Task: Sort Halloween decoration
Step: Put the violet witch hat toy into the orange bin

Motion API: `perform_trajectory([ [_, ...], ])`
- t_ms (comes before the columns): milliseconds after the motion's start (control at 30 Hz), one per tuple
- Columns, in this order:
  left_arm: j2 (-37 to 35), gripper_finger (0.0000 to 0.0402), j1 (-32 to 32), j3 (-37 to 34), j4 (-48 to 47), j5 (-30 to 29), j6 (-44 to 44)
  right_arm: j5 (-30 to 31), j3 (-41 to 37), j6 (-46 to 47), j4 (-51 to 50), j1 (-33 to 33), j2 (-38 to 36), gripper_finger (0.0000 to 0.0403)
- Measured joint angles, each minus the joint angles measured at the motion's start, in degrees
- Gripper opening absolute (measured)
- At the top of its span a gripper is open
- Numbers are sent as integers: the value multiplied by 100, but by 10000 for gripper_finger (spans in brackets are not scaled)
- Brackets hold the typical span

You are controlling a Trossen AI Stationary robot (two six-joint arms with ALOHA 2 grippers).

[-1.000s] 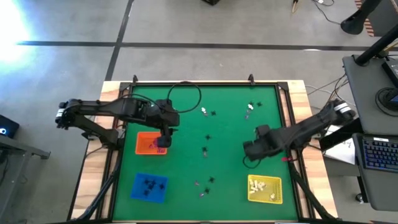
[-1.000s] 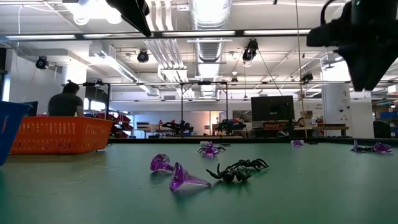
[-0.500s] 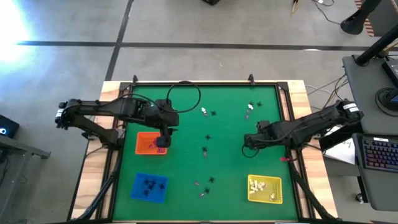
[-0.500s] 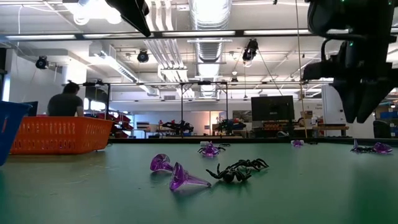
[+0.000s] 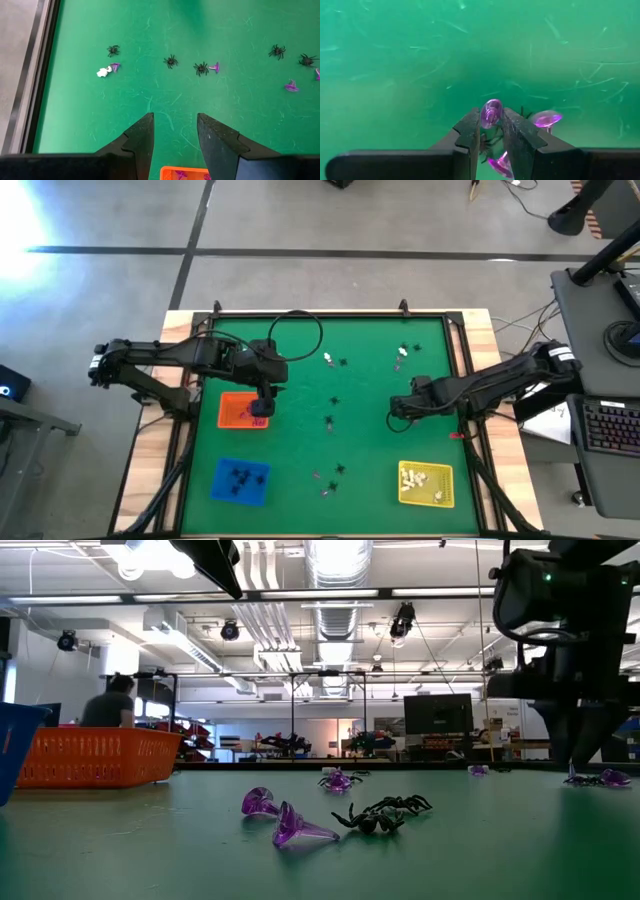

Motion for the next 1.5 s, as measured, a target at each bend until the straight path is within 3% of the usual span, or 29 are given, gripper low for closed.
perform_trajectory([
  [567, 0, 132, 33, 0, -156, 0, 2, -15, 3, -64, 83, -139, 490, 13],
  [1067, -105, 132, 37, 0, -390, -1, 2, 132, 141, -191, 128, -135, 64, 9],
  [1367, -136, 132, 37, 0, -482, -369, 26, 159, 123, -469, 240, -148, 83, 13],
  [1500, -136, 132, 37, 0, -505, -399, 26, 599, 183, -759, 770, -149, 72, 10],
])
